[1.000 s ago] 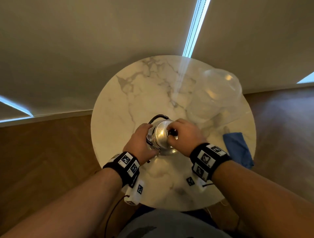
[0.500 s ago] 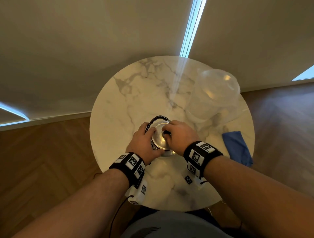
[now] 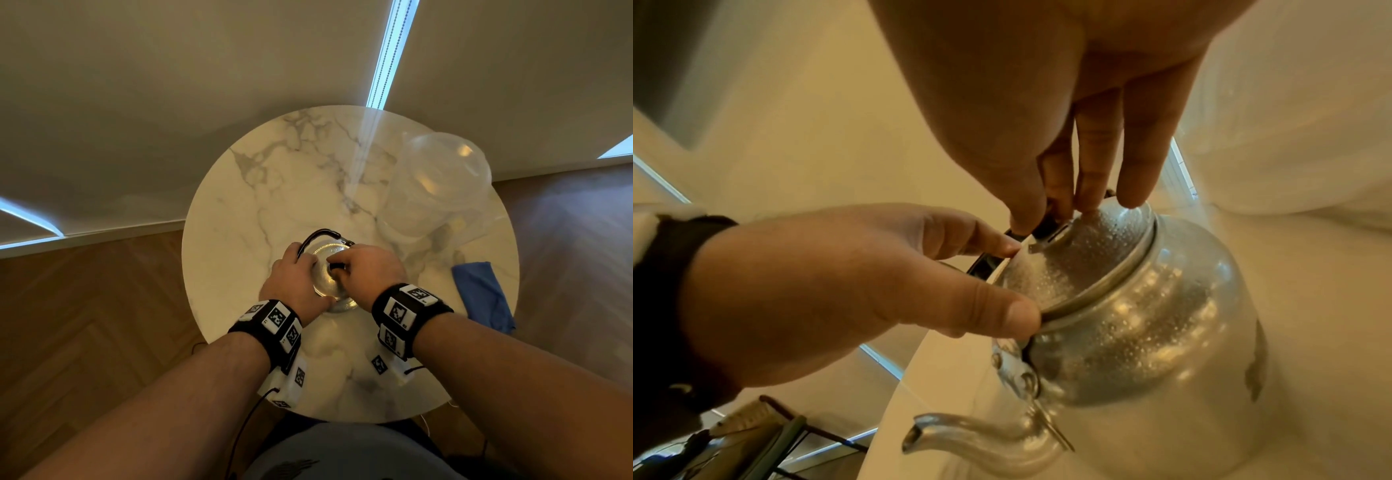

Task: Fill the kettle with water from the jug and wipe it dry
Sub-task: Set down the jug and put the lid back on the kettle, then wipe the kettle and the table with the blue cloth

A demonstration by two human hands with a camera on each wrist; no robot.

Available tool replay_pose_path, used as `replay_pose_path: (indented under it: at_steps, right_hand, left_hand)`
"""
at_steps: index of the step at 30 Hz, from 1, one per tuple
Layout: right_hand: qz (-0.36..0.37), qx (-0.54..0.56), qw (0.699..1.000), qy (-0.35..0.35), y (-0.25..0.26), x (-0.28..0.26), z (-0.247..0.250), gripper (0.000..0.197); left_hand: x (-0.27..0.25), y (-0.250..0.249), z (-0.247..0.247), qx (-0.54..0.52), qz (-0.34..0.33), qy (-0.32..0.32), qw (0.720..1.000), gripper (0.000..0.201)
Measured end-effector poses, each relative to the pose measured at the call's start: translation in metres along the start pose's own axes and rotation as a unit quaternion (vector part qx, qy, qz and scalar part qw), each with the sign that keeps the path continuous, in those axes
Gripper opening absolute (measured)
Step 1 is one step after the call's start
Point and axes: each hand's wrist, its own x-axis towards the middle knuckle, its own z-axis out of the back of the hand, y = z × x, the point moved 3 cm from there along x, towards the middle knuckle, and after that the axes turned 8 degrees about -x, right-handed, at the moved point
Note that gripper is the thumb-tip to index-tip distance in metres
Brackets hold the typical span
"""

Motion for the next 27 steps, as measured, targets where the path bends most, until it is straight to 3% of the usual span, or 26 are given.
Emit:
replay_pose_path:
  at_steps: [9,15,17,21,24,27]
  right_hand:
    - [0.031,-0.03,0.999,0.022,-0.005,0.005,0.0,0.025]
    - [0.035,0.165,0.986,0.006,-0.046,-0.028,-0.006,0.037]
    - [0.003,0.195,0.981,0.007,-0.081,-0.048,-0.02,0.034]
    - [-0.134,0.225,0.965,0.021,-0.176,-0.086,-0.046,0.024]
    - [-0.234,0.198,0.952,0.016,-0.244,-0.097,-0.058,0.024]
    - [-0.298,0.162,0.941,-0.005,-0.294,-0.09,-0.062,0.032]
  left_hand:
    - [0.0,-0.008,0.001,0.021,0.035,0.01,0.999,0.08]
    - [-0.016,-0.013,-0.003,0.035,0.018,-0.021,0.999,0.086]
    - [-0.025,-0.022,-0.004,0.041,-0.007,-0.069,0.997,0.081]
    - [-0.047,-0.057,-0.013,0.103,-0.077,-0.148,0.981,0.063]
    - [-0.059,-0.088,-0.031,0.13,-0.119,-0.157,0.972,0.057]
    - [-0.067,-0.114,-0.056,0.117,-0.16,-0.114,0.973,0.044]
